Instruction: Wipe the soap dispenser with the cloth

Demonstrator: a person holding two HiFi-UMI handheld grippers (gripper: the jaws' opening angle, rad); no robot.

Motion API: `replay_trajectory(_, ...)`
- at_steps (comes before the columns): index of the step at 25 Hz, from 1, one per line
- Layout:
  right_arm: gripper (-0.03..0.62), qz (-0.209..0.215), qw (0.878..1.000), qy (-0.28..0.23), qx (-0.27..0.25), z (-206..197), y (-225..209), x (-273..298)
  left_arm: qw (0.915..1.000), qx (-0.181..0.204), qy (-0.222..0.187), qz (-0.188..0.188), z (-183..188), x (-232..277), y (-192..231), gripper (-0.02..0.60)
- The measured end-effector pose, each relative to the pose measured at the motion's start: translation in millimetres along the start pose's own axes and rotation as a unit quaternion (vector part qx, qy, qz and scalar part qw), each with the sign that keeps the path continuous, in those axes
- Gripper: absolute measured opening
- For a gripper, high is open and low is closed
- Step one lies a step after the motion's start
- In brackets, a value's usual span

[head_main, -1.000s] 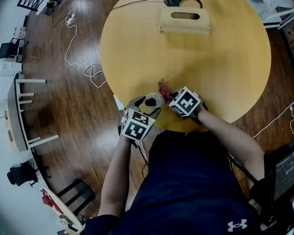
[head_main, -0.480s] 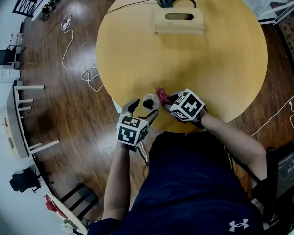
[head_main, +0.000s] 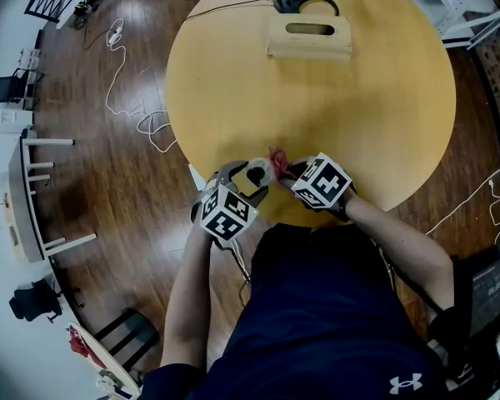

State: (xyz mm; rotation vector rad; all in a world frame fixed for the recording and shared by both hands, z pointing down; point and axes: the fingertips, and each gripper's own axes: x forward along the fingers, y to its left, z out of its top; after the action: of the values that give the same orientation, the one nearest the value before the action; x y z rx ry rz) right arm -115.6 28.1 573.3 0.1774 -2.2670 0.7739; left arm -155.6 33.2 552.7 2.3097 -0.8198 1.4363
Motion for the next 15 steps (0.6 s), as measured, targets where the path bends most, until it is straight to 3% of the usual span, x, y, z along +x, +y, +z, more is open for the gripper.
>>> replay_trajectory(2,0.074,0.012,1.0,-0.023,-0.009,11,9,-15,0.9977,0.061,0.014,-0.025,0,-1,0,0.311)
replay_trajectory(4,0.074,0.016,0.999,-0.031,-0.023,16,11,-19,0.9973,0.062,0.034,-0.019,-1,-6,4,0.345)
replay_trajectory(5,0.074,0.011,0.999,-0.026,-0.031,14,10,-16,0.9988,0.033,0.035,-0.01,-1,-10,7,0.358)
replay_trajectory(7,0.074,-0.008,0.999,-0.005,-0.039,5,-1,-3,0.9972,-0.074,0.011,0.009,5,-15,6,0.36)
replay_trajectory(9,0.074,-0.028,0.999,0.02,-0.033,-6,-14,11,0.9857,-0.165,-0.015,0.03,13,-16,1,0.358)
replay_trajectory(10,0.074,-0.034,0.999,0.031,-0.028,-11,-19,17,0.9817,-0.184,-0.021,0.044,15,-15,0,0.352)
replay_trajectory(13,0.074,-0.038,0.998,0.051,-0.008,-24,-30,32,0.9825,-0.167,-0.006,0.082,10,-9,2,0.304)
replay_trajectory(15,0.074,-0.033,0.998,0.058,0.011,-31,-34,35,0.9906,-0.116,0.001,0.072,9,-5,3,0.304)
